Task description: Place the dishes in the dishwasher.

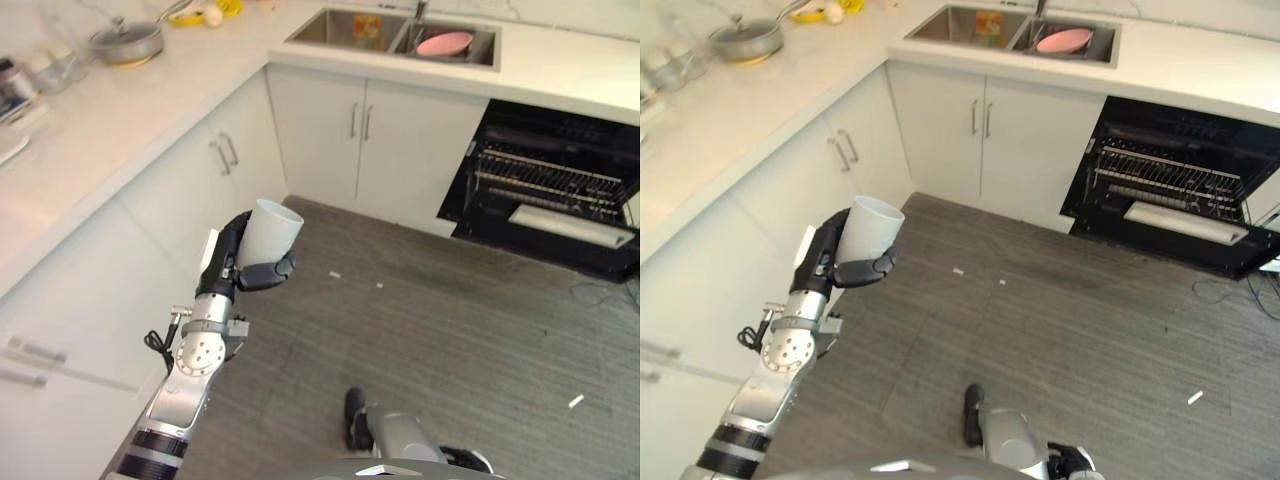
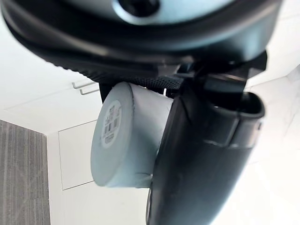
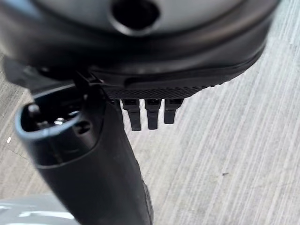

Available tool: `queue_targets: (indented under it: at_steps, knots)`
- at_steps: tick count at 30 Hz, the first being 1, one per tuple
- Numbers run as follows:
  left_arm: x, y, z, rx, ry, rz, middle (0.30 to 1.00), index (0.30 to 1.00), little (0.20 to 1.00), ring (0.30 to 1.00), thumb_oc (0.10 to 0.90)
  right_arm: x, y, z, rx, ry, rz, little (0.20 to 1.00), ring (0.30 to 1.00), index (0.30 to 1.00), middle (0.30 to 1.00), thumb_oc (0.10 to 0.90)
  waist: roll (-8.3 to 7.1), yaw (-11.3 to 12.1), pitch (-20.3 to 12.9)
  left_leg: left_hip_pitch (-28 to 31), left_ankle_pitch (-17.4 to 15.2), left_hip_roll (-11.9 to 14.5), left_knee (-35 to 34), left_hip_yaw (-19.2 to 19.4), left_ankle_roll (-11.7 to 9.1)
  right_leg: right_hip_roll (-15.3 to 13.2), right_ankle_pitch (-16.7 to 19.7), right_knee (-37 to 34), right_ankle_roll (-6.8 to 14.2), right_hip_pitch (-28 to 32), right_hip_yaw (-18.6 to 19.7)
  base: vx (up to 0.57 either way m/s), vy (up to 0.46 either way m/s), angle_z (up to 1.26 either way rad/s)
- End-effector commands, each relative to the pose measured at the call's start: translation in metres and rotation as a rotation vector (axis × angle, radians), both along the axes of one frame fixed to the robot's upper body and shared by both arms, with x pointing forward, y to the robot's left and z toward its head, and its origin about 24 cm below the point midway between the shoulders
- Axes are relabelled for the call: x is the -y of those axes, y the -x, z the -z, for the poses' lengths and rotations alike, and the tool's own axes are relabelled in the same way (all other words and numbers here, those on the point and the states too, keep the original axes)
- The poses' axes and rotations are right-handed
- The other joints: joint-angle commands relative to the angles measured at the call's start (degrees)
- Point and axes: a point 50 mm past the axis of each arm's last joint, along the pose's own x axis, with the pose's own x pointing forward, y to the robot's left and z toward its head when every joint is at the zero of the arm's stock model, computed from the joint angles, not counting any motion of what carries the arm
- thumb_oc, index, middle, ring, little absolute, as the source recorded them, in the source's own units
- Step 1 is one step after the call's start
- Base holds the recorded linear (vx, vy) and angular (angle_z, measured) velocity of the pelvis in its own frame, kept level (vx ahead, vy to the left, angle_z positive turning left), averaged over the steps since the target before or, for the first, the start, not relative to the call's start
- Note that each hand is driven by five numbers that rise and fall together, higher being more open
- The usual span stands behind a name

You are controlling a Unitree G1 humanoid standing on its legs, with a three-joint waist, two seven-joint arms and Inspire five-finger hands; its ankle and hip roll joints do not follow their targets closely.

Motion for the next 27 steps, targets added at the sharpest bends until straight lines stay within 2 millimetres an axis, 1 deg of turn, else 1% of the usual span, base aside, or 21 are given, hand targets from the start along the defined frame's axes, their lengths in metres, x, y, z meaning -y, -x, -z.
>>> queue_targets:
  at_steps: [1, 2, 3, 6, 7, 8, 9, 10, 11, 12, 14, 15, 16, 17, 18, 19, 20, 22, 25, 26, 27]
  knots:
    - [0.011, -0.007, -0.078, 0.385, -0.019, 0.115, 0.3, 0.3, 0.3, 0.3, 0.4, 0.015, -0.013, -0.006, 0.051, 0.044, -0.019, 0.9, 0.9, 0.9, 0.9, 0.8, -5.69, 1.1, 1.2, -16.3, 13.3, 1.0, 7.2, 0.7, 0.2, -5.7, 0.1, -9.5, 8.4, 12.4, 4.3, 0.16, -0.124, -0.27]
    - [0.01, -0.006, -0.079, 0.388, -0.026, 0.119, 0.3, 0.3, 0.3, 0.3, 0.4, 0.019, -0.02, -0.009, 0.069, 0.057, -0.018, 0.9, 0.9, 0.9, 0.9, 0.8, -6.69, 2.1, 1.9, -19.4, 12.7, -1.0, 10.9, 0.7, 0.7, -6.6, -0.1, -10.3, 7.9, 13.8, 4.8, 0.3, -0.155, -0.37]
    - [0.01, -0.006, -0.079, 0.385, -0.022, 0.119, 0.3, 0.3, 0.3, 0.3, 0.4, 0.02, -0.022, -0.009, 0.075, 0.06, -0.004, 0.9, 0.9, 0.9, 0.9, 0.8, -7.12, 2.6, 2.1, -22.0, 12.2, -1.2, 11.2, 1.7, 1.1, -6.9, -0.6, -11.1, 7.9, 15.4, 5.2, 0.32, -0.063, -0.71]
    - [0.007, -0.004, -0.079, 0.387, 0.004, 0.099, 0.3, 0.3, 0.3, 0.3, 0.4, 0.024, -0.035, -0.013, 0.133, 0.062, 0.043, 0.9, 0.9, 0.9, 0.9, 0.8, -6.31, 4.3, 1.7, -26.3, 10.9, -1.8, 1.1, 0.9, 2.0, -7.1, -1.7, -12.9, 9.2, 19.1, 7.6, 0.49, 0.109, -0.6]
    - [0.006, -0.003, -0.077, 0.383, 0.008, 0.09, 0.3, 0.3, 0.3, 0.3, 0.4, 0.024, -0.042, -0.015, 0.152, 0.069, 0.022, 0.9, 0.9, 0.9, 0.9, 0.8, -5.39, 6.1, 1.0, -25.5, 8.9, -2.2, -12.7, -3.5, 2.9, -7.2, -3.4, -13.7, 10.7, 21.6, 10.4, 0.66, 0.265, -0.54]
    - [0.005, -0.002, -0.077, 0.381, -0.001, 0.086, 0.3, 0.3, 0.3, 0.3, 0.4, 0.024, -0.045, -0.016, 0.159, 0.072, 0.011, 0.9, 0.9, 0.9, 0.9, 0.8, -4.83, 7.0, 0.5, -25.6, 10.2, -2.5, -17.8, -7.0, 2.8, -7.0, -3.6, -14.0, 11.2, 22.2, 11.9, 0.69, 0.264, -0.95]
    - [0.005, -0.001, -0.076, 0.38, -0.008, 0.083, 0.3, 0.3, 0.3, 0.3, 0.4, 0.023, -0.047, -0.016, 0.166, 0.076, 0.0, 0.9, 0.9, 0.9, 0.9, 0.8, -4.54, 8.0, 0.0, -25.3, 11.7, -3.2, -21.3, -11.8, 2.3, -7.1, -4.0, -13.9, 11.4, 23.0, 13.8, 0.3, 0.098, -1.31]
    - [0.005, -0.001, -0.076, 0.379, -0.008, 0.083, 0.3, 0.3, 0.3, 0.3, 0.4, 0.023, -0.047, -0.016, 0.165, 0.076, 0.0, 0.9, 0.9, 0.9, 0.9, 0.8, -4.64, 8.0, 0.0, -24.8, 11.9, -3.2, -22.0, -11.9, 2.3, -7.2, -4.2, -13.8, 11.4, 23.1, 13.7, 0.3, 0.101, -1.51]
    - [0.005, 0.0, -0.077, 0.381, -0.015, 0.08, 0.3, 0.3, 0.3, 0.3, 0.4, 0.022, -0.05, -0.017, 0.175, 0.082, -0.004, 0.9, 0.9, 0.9, 0.9, 0.8, -4.25, 8.6, -0.4, -25.2, 13.4, -3.7, -23.3, -16.3, 1.5, -7.2, -3.4, -12.7, 11.9, 23.2, 15.9, 0.24, 0.148, -1.43]
    - [0.006, 0.0, -0.076, 0.376, -0.002, 0.091, 0.3, 0.3, 0.3, 0.3, 0.4, 0.022, -0.051, -0.017, 0.186, 0.077, 0.0, 0.9, 0.9, 0.9, 0.9, 0.8, -4.41, 7.5, -0.9, -23.8, 10.8, -4.0, -22.2, -16.0, 2.0, -8.4, -4.2, -10.5, 13.0, 22.9, 16.9, 0.39, 0.262, -1.1]
    - [0.011, 0.0, -0.082, 0.401, -0.009, 0.126, 0.3, 0.3, 0.3, 0.3, 0.4, 0.016, -0.063, -0.021, 0.26, 0.056, 0.026, 0.9, 0.9, 0.9, 0.9, 0.8, -4.25, 6.1, -1.2, -21.1, 9.9, -3.8, -23.2, -13.8, 4.4, -8.7, -1.4, -2.9, 14.0, 18.9, 18.3, 0.32, 0.256, -0.93]
    - [0.011, 0.001, -0.084, 0.402, -0.027, 0.136, 0.3, 0.3, 0.3, 0.3, 0.4, 0.012, -0.066, -0.022, 0.275, 0.035, 0.029, 0.9, 0.9, 0.9, 0.9, 0.8, -3.96, 5.9, -1.1, -19.6, 9.4, -3.4, -24.0, -12.9, 5.0, -8.3, 0.6, 1.4, 14.5, 16.1, 18.8, 0.13, 0.125, -0.82]
    - [0.011, 0.001, -0.084, 0.402, -0.027, 0.135, 0.3, 0.3, 0.3, 0.3, 0.4, 0.012, -0.066, -0.022, 0.275, 0.035, 0.028, 0.9, 0.9, 0.9, 0.9, 0.8, -3.97, 6.1, -1.1, -19.6, 9.4, -3.3, -24.2, -12.6, 5.0, -8.2, 0.4, 1.9, 14.5, 15.8, 19.1, 0.14, 0.101, -0.71]
    - [0.01, 0.0, -0.084, 0.398, -0.042, 0.143, 0.3, 0.3, 0.3, 0.3, 0.4, 0.007, -0.075, -0.025, 0.314, 0.028, 0.012, 0.9, 0.9, 0.9, 0.9, 0.8, -3.78, 5.8, -0.6, -18.1, 8.6, -2.8, -24.7, -11.3, 5.6, -7.7, 2.3, 6.6, 15.4, 13.3, 18.9, 0.09, 0.121, -0.76]
    - [0.009, -0.002, -0.086, 0.4, -0.053, 0.146, 0.3, 0.3, 0.3, 0.3, 0.4, 0.003, -0.089, -0.031, 0.365, 0.028, -0.032, 0.9, 0.9, 0.9, 0.9, 0.8, -2.98, 5.5, 0.2, -17.1, 8.5, -1.8, -25.0, -10.3, 6.2, -7.1, 3.2, 11.8, 15.9, 10.4, 17.1, 0.15, 0.301, -0.93]
    - [0.008, -0.003, -0.088, 0.406, -0.068, 0.145, 0.3, 0.3, 0.3, 0.3, 0.4, -0.003, -0.11, -0.044, 0.464, 0.037, -0.125, 0.9, 0.9, 0.9, 0.9, 0.8, -1.79, 4.9, 0.9, -14.7, 8.0, -0.7, -26.6, -8.3, 6.9, -7.0, 2.1, 16.6, 16.3, 6.4, 11.7, 0.12, 0.338, -0.88]
    - [0.007, -0.003, -0.09, 0.418, -0.07, 0.142, 0.3, 0.3, 0.3, 0.3, 0.4, -0.004, -0.12, -0.053, 0.52, 0.062, -0.192, 0.9, 0.9, 0.9, 0.9, 0.8, -1.53, 5.0, 0.9, -13.8, 7.7, -0.4, -27.0, -6.4, 7.1, -8.9, 2.0, 16.1, 16.0, 5.5, 6.8, 0.15, 0.305, -0.76]
    - [0.007, -0.003, -0.094, 0.443, -0.088, 0.138, 0.3, 0.3, 0.3, 0.3, 0.4, 0.001, -0.138, -0.078, 0.647, 0.122, -0.308, 0.9, 0.9, 0.9, 0.9, 0.8, -1.42, 4.1, 0.7, -11.9, 7.4, -0.3, -28.5, -4.2, 7.0, -9.7, 0.6, 13.9, 15.9, 4.9, 1.3, 0.14, 0.127, -1.1]
    - [0.008, 0.0, -0.095, 0.465, -0.085, 0.13, 0.3, 0.3, 0.3, 0.3, 0.4, 0.017, -0.153, -0.119, 0.834, 0.224, -0.371, 0.9, 0.9, 0.9, 0.9, 0.8, -1.67, 2.9, -0.2, -9.4, 6.4, -0.2, -30.0, -0.2, 6.5, -10.1, 0.1, 6.8, 15.7, 4.7, -4.1, 0.14, -0.002, -0.74]
    - [0.008, 0.0, -0.095, 0.465, -0.085, 0.13, 0.3, 0.3, 0.3, 0.3, 0.4, 0.017, -0.153, -0.119, 0.834, 0.224, -0.371, 0.9, 0.9, 0.9, 0.9, 0.8, -1.67, 2.9, -0.2, -9.4, 6.4, -0.2, -30.0, -0.2, 6.5, -10.1, 0.1, 6.8, 15.7, 4.7, -4.1, 0.11, -0.051, -0.55]
    - [0.008, 0.0, -0.094, 0.466, -0.092, 0.126, 0.3, 0.3, 0.3, 0.3, 0.4, 0.018, -0.159, -0.133, 0.894, 0.252, -0.397, 0.9, 0.9, 0.9, 0.9, 0.8, -1.61, 2.8, -0.5, -8.6, 5.8, 0.0, -30.2, 1.1, 6.2, -10.0, 0.1, 3.2, 15.3, 5.4, -5.3, 0.11, -0.075, -0.49]
